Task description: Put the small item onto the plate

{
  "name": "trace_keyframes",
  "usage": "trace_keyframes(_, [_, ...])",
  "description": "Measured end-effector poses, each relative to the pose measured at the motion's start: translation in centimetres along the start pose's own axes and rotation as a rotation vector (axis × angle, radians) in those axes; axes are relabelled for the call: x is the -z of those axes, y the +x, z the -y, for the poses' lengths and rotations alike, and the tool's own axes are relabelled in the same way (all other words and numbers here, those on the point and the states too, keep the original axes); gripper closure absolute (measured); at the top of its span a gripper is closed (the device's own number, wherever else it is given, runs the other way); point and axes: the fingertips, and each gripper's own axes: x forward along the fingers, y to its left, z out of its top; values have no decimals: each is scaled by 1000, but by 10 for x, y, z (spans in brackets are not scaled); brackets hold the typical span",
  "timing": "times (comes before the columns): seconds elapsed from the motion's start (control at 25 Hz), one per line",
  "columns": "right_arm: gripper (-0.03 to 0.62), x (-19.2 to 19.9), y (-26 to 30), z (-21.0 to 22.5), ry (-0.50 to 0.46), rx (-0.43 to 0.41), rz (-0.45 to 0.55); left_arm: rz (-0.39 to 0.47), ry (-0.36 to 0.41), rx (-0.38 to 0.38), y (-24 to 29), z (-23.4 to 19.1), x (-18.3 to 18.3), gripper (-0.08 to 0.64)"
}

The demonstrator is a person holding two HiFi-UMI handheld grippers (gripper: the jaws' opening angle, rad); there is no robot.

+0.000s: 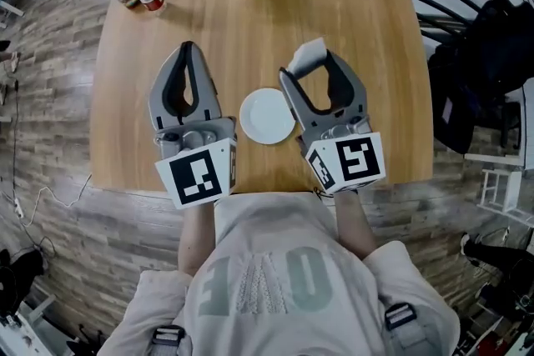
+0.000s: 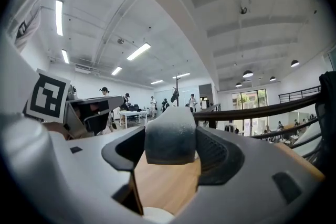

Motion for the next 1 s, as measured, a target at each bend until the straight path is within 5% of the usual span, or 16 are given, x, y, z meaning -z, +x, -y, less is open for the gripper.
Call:
trace_keyframes(0.32, [284, 71, 9, -16, 80, -29, -189, -48, -3, 78, -6, 22, 42, 551])
trace_keyframes(0.52, [284, 136, 16, -37, 52, -89, -390, -96, 29, 130, -11, 33, 62, 549])
trace_keyframes(1.0, [284, 274, 2, -66, -62, -260, -876, -134, 17, 81, -13, 7, 80, 549])
